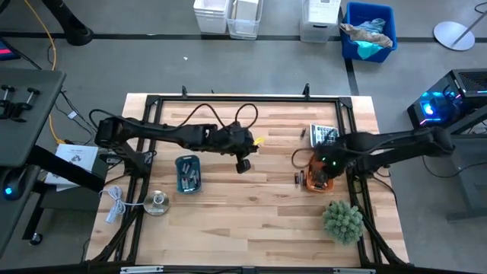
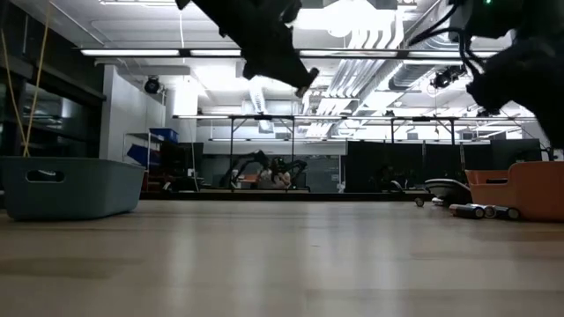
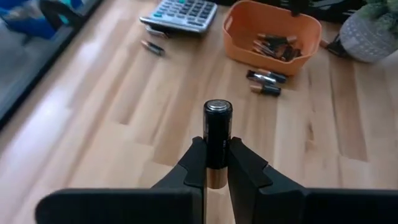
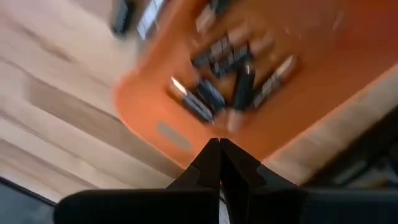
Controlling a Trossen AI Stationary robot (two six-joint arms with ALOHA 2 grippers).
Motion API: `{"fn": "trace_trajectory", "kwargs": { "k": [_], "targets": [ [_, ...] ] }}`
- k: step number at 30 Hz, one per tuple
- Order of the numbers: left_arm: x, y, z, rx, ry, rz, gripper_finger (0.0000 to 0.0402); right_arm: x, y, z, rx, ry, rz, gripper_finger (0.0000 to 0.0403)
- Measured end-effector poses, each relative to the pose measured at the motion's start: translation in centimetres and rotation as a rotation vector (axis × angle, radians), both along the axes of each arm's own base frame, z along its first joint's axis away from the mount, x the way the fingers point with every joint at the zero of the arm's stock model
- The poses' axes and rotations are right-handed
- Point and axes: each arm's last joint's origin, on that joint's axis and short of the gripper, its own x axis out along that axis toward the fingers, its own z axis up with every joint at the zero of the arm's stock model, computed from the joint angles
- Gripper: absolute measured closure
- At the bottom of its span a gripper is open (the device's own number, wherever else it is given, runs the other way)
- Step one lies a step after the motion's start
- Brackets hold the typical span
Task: Sort batteries
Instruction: Put the black battery into the orange bin
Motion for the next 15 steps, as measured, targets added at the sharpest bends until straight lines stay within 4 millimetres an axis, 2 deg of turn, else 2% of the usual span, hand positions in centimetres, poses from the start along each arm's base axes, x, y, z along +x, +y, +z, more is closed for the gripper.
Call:
{"fn": "trace_trajectory", "kwargs": {
  "k": [3,9,12,15],
  "targets": [
    [-0.5,0.5,0.7,0.036,0.005,0.003,0.0376,0.7,0.9,-0.2,0.026,0.093,0.080,0.0402],
    [-1.5,1.7,1.2,0.056,0.048,0.009,0.0381,0.7,1.9,1.6,-0.021,0.363,0.144,0.0402],
    [-1.7,2.2,1.1,0.070,0.066,0.020,0.0381,0.6,2.1,1.0,-0.042,0.488,0.148,0.0402],
    [-1.6,2.6,1.1,0.079,0.059,0.028,0.0381,1.1,2.0,-0.3,-0.106,0.529,0.111,0.0403]
  ]
}}
